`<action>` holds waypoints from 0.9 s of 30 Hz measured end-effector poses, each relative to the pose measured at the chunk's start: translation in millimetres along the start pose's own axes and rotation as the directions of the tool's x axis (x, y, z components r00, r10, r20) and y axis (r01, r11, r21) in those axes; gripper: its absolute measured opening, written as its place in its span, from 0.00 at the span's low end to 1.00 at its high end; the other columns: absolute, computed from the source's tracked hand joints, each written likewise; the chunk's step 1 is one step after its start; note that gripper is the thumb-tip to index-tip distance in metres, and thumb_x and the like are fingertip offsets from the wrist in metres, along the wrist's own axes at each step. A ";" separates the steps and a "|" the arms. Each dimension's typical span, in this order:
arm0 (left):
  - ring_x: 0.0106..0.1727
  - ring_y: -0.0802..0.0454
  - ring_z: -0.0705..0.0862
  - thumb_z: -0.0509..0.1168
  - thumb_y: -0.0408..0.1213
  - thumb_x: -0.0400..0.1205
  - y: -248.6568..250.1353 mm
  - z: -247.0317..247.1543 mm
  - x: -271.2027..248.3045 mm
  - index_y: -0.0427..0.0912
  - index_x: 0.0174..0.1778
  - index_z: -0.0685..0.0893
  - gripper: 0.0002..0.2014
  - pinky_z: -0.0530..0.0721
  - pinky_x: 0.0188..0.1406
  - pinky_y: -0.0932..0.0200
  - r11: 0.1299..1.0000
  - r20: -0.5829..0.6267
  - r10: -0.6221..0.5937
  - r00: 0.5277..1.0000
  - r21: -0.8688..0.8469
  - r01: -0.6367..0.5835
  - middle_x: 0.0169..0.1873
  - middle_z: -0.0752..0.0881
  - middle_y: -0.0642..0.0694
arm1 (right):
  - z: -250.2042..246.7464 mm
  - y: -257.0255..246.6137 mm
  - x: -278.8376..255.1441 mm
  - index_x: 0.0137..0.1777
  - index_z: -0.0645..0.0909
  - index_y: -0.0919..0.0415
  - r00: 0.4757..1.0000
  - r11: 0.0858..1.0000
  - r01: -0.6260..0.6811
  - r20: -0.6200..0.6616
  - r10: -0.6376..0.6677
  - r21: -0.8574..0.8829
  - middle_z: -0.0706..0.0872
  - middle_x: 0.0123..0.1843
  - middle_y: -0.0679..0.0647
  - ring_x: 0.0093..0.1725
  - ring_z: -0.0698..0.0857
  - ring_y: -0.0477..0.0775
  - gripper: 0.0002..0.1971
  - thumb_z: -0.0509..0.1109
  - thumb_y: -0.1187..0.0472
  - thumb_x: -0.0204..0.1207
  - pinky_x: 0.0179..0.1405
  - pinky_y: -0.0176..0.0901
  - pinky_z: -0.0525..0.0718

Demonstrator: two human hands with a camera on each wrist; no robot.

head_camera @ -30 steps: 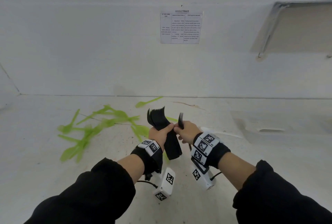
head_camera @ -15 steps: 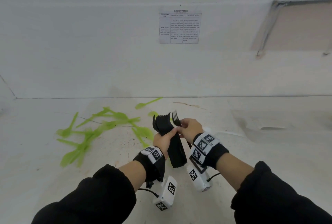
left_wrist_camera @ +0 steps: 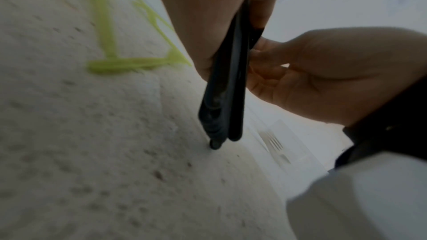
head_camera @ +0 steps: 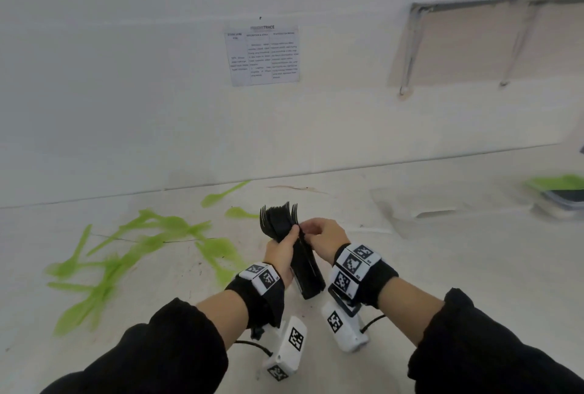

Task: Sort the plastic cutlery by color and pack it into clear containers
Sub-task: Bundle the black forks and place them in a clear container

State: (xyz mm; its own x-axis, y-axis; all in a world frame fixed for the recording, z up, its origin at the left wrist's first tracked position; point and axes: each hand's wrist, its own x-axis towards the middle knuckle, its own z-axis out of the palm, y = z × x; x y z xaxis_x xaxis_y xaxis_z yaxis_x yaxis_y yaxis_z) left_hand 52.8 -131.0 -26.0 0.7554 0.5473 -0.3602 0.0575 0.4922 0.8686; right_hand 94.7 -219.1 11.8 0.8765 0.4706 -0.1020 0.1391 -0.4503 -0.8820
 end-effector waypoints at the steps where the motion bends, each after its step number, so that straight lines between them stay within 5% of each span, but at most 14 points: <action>1: 0.47 0.39 0.84 0.63 0.37 0.83 -3.2 7.2 -0.1 0.27 0.62 0.79 0.17 0.83 0.52 0.46 1.000 0.004 0.007 1.000 0.008 -0.007 0.52 0.84 0.29 | -5.4 1.2 0.0 0.60 0.83 0.62 1.000 1.000 0.005 0.018 -0.004 -0.015 0.87 0.59 0.59 0.62 0.84 0.57 0.16 0.63 0.71 0.75 0.67 0.46 0.79; 5: 0.48 0.40 0.84 0.60 0.41 0.85 -13.8 42.7 -7.8 0.30 0.61 0.79 0.17 0.82 0.52 0.47 1.000 0.054 0.008 0.999 0.010 -0.008 0.50 0.84 0.32 | -34.8 7.6 -1.6 0.65 0.80 0.60 0.995 0.997 0.024 0.100 -0.016 -0.076 0.85 0.62 0.58 0.63 0.82 0.57 0.19 0.61 0.68 0.75 0.67 0.48 0.78; 9: 0.53 0.39 0.83 0.56 0.43 0.86 -22.5 87.5 -22.1 0.33 0.62 0.78 0.17 0.83 0.50 0.48 0.999 0.152 -0.040 0.988 -0.015 0.043 0.50 0.84 0.34 | -74.9 26.7 -0.2 0.68 0.79 0.58 0.998 0.996 0.038 0.054 -0.034 -0.077 0.85 0.64 0.58 0.64 0.82 0.59 0.18 0.59 0.66 0.79 0.68 0.51 0.78; 14: 0.59 0.39 0.82 0.54 0.46 0.86 -34.7 136.7 -33.4 0.34 0.63 0.78 0.20 0.81 0.61 0.45 0.995 0.208 -0.094 0.974 -0.017 0.099 0.56 0.84 0.34 | -128.3 54.5 0.3 0.68 0.78 0.60 0.998 0.993 0.061 -0.017 -0.063 -0.099 0.85 0.63 0.57 0.65 0.81 0.54 0.19 0.61 0.71 0.78 0.65 0.35 0.74; 18: 0.61 0.40 0.82 0.54 0.48 0.86 -49.4 169.0 -41.7 0.36 0.64 0.78 0.20 0.80 0.61 0.47 0.986 0.229 -0.140 0.963 -0.060 0.158 0.57 0.84 0.36 | -163.4 70.6 2.0 0.69 0.76 0.63 0.996 0.987 0.041 0.090 -0.027 -0.156 0.82 0.66 0.59 0.67 0.79 0.56 0.19 0.58 0.69 0.80 0.70 0.43 0.74; 22: 0.52 0.46 0.84 0.54 0.50 0.86 -60.9 196.4 -44.6 0.36 0.64 0.78 0.22 0.80 0.57 0.49 0.978 0.220 -0.157 0.963 -0.103 0.182 0.50 0.85 0.39 | -185.3 84.4 1.7 0.73 0.69 0.62 0.983 0.976 0.056 0.183 -0.017 -0.210 0.80 0.68 0.61 0.67 0.79 0.59 0.20 0.57 0.66 0.81 0.68 0.45 0.75; 27: 0.52 0.48 0.83 0.56 0.60 0.81 -67.3 215.2 -49.0 0.38 0.52 0.83 0.26 0.76 0.58 0.52 0.957 0.167 -0.214 0.963 -0.162 0.241 0.46 0.85 0.42 | -198.0 91.5 -3.0 0.78 0.59 0.64 0.919 1.000 0.026 0.394 -0.027 0.008 0.76 0.70 0.62 0.68 0.78 0.59 0.28 0.64 0.64 0.80 0.68 0.49 0.78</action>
State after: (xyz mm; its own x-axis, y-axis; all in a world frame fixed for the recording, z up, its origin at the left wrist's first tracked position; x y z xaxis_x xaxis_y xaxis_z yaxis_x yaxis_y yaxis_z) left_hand 152.4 -336.6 6.5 0.8240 0.3085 -0.4753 0.1309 0.7125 0.6894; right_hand 196.1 -412.0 22.5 0.6196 0.7437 -0.2512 0.1579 -0.4316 -0.8881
